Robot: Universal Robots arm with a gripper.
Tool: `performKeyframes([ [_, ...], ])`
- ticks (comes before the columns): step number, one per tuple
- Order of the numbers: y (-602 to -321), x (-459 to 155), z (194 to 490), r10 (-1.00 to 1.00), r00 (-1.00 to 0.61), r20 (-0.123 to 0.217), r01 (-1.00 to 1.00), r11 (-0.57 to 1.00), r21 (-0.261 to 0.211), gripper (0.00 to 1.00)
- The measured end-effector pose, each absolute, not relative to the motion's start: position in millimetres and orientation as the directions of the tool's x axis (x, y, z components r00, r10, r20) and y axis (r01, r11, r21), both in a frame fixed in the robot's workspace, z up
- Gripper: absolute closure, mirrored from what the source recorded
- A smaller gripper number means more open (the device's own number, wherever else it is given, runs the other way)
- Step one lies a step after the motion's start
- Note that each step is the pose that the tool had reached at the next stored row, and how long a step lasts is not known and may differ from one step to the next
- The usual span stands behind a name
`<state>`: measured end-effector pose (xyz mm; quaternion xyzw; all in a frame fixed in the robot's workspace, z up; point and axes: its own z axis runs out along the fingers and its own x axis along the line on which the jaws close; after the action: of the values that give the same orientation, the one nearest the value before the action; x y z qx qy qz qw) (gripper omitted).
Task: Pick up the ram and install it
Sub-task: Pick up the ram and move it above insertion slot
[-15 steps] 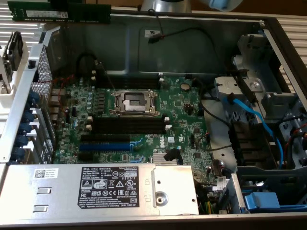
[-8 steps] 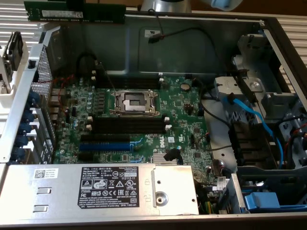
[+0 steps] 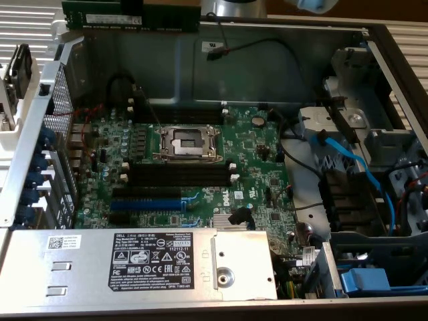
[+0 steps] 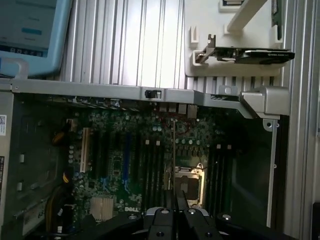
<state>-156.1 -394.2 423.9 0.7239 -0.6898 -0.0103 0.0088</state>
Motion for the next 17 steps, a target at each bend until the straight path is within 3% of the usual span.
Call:
performKeyframes([
  [8,-413.7,-150.5,416.1,-0.999,0.048,-0.02,-0.998,-0.049,0.026,0.88],
  [17,-415.0,-113.3,415.5,-0.999,0.048,-0.023,-0.998,-0.049,0.026,0.88],
])
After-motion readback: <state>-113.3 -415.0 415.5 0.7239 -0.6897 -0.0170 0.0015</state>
